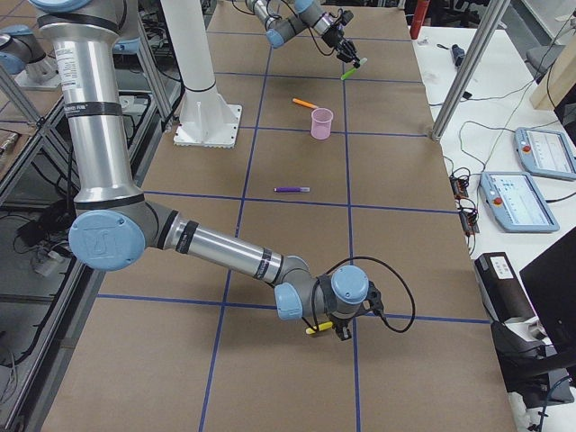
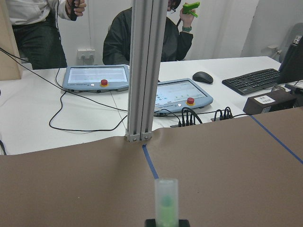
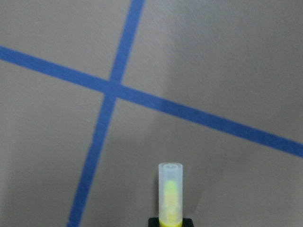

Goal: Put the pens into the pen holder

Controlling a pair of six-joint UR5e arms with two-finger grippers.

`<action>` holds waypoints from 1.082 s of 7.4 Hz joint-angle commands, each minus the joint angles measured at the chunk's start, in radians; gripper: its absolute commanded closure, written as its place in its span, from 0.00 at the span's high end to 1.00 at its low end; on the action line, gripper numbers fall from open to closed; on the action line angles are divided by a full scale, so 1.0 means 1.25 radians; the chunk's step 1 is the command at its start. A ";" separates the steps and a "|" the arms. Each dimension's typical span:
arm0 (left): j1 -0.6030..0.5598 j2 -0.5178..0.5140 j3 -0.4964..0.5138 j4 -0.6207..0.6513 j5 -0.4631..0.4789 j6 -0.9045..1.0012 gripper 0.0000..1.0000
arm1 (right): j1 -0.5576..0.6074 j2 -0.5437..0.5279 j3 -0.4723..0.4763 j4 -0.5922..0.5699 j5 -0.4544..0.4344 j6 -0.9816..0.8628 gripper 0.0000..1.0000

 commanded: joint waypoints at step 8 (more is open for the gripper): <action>0.169 -0.063 0.152 -0.221 0.116 -0.006 0.00 | 0.000 0.053 0.183 0.004 0.079 0.132 0.00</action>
